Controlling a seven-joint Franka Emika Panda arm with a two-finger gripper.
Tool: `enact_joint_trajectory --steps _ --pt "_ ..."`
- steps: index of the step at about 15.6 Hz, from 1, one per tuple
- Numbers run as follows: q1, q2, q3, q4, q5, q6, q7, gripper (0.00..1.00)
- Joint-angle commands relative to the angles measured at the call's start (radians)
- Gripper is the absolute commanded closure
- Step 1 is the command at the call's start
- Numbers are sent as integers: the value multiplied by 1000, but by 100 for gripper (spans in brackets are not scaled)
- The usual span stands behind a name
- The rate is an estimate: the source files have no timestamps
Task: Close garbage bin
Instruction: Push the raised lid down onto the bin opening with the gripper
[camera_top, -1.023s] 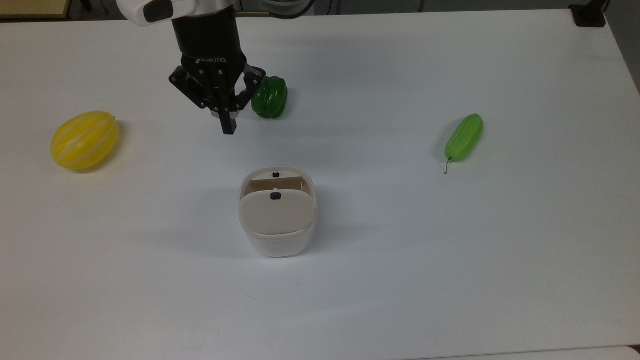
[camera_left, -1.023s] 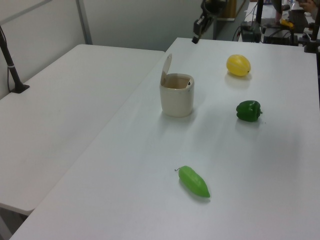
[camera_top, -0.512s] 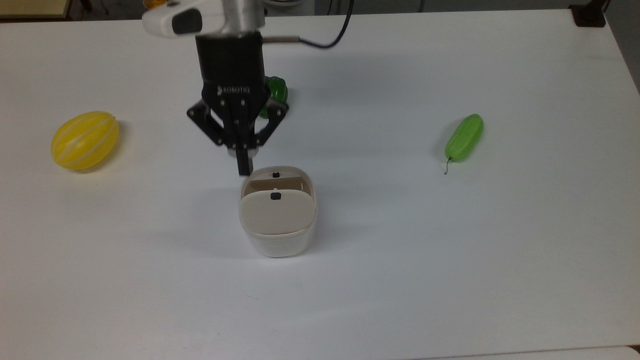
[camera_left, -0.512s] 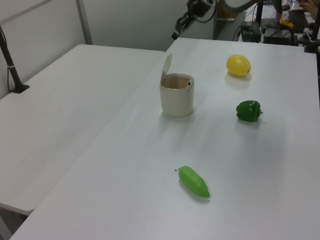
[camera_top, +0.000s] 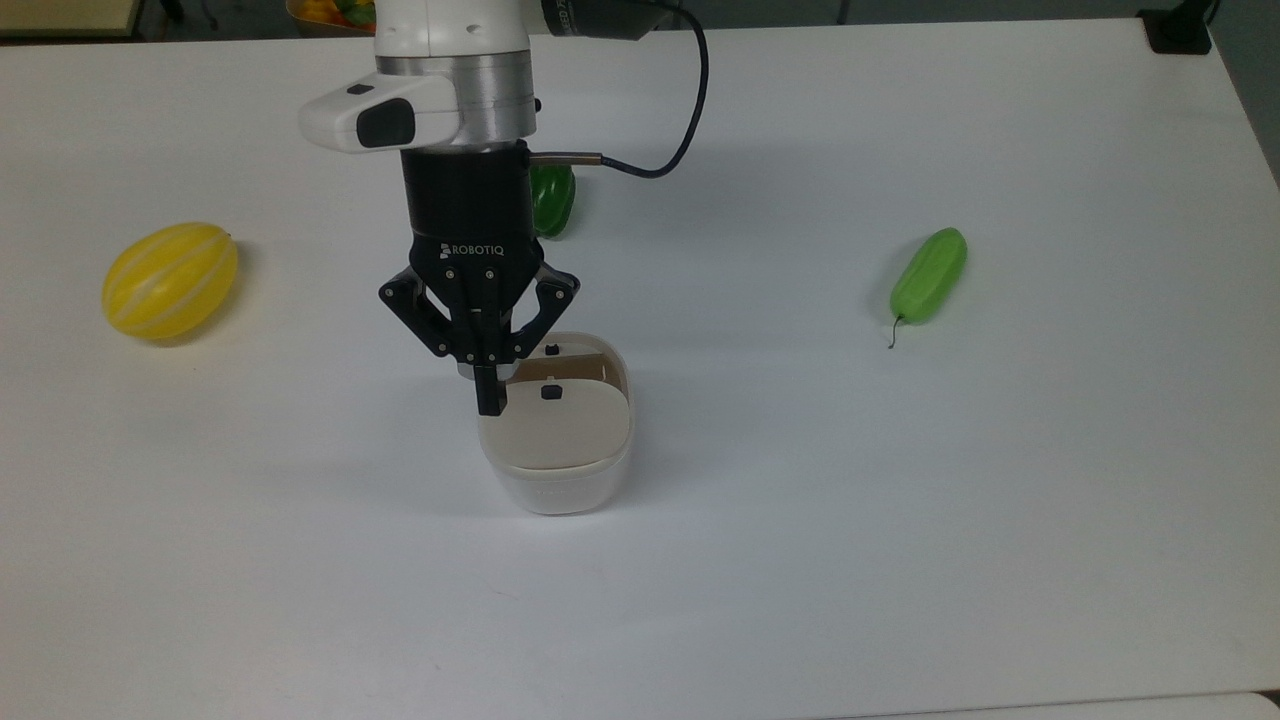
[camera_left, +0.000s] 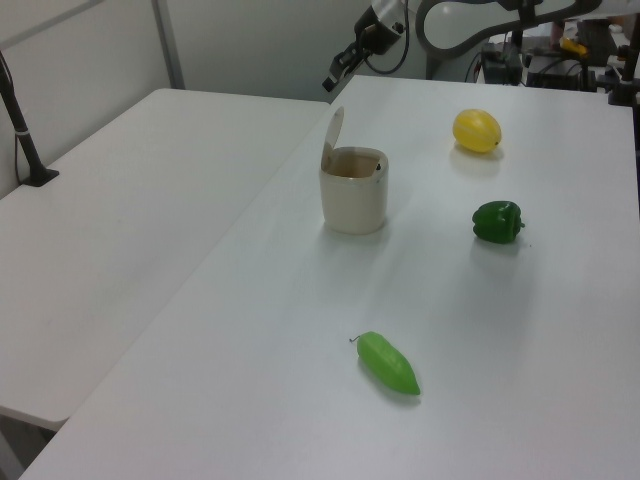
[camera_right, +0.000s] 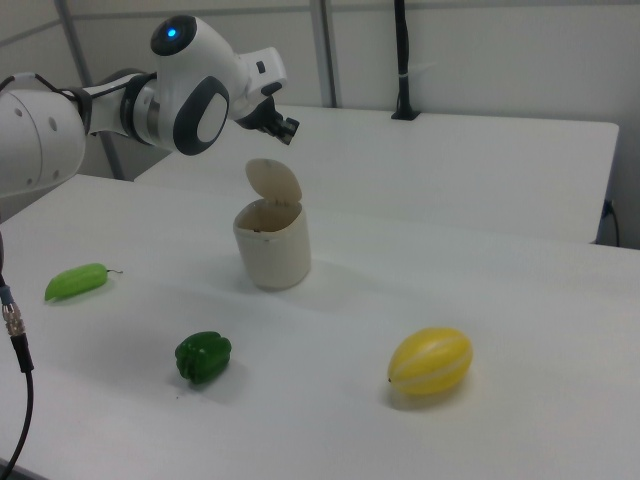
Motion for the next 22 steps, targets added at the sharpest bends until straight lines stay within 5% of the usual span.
enact_joint_trajectory --steps 1,9,16,22 --pt "18 20 -6 11 9 -5 -3 100" --pt "22 26 -4 11 18 -149 -58 100" --pt "10 15 -6 9 95 -338 -104 100" --pt "13 23 -6 -43 93 -355 -104 100"
